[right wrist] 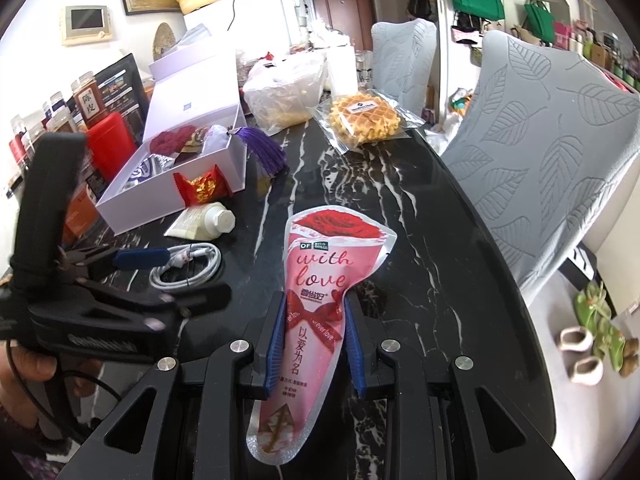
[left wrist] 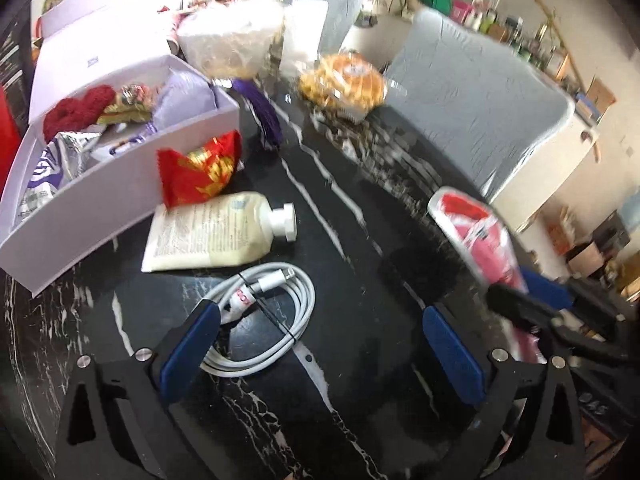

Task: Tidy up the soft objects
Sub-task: 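Move the left gripper to the white coiled cable while the right holds the pink pouch, then grasp the white coiled cable with the left gripper and lift it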

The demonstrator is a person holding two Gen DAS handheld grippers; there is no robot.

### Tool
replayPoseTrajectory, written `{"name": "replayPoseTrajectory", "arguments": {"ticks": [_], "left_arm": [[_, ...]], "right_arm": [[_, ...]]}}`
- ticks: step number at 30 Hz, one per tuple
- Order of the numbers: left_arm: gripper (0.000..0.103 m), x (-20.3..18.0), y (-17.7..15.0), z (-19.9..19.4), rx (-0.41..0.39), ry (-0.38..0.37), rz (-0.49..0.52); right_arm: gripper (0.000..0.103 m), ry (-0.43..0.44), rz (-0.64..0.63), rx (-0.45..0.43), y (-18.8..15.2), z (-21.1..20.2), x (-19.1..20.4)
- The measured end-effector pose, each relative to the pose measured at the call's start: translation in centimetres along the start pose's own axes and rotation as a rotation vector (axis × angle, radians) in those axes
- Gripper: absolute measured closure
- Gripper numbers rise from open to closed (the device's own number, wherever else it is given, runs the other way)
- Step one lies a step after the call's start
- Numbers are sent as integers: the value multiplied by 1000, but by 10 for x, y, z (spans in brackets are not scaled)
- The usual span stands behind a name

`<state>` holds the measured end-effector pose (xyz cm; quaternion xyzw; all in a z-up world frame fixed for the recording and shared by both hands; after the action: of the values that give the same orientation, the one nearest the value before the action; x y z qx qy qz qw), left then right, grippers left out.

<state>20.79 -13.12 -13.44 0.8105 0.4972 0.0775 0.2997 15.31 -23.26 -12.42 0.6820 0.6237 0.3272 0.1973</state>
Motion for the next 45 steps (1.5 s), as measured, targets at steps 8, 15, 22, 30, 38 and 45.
{"name": "replayPoseTrajectory", "arguments": {"ticks": [8, 15, 22, 30, 38, 45], "left_arm": [[0, 19, -2, -8, -44, 98, 2], [0, 34, -10, 3, -5, 135, -47], [21, 29, -14, 6, -8, 210, 24], [47, 23, -14, 1, -36, 173, 48], [49, 23, -18, -14, -49, 135, 17], [49, 29, -23, -32, -72, 141, 0]], "right_arm": [[76, 11, -8, -2, -1, 1, 4], [75, 18, -15, -5, -1, -2, 8], [75, 11, -3, -10, -1, -3, 5], [75, 8, 1, -14, -1, -3, 4], [75, 17, -16, -12, -2, -1, 13], [75, 40, -35, -14, 0, 0, 25]]}}
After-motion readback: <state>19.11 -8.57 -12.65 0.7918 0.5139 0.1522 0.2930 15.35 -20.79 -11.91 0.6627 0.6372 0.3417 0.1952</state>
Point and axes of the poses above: each gripper's, at about its wrist camera, not at the fingertips, and z roughly the way its jaws point, x to its left, y to its top, the point moved 5 cm from there along z, roughly the way its jaws point, and after that the axes turned 3 degrees about z, right-handed, at the moved point
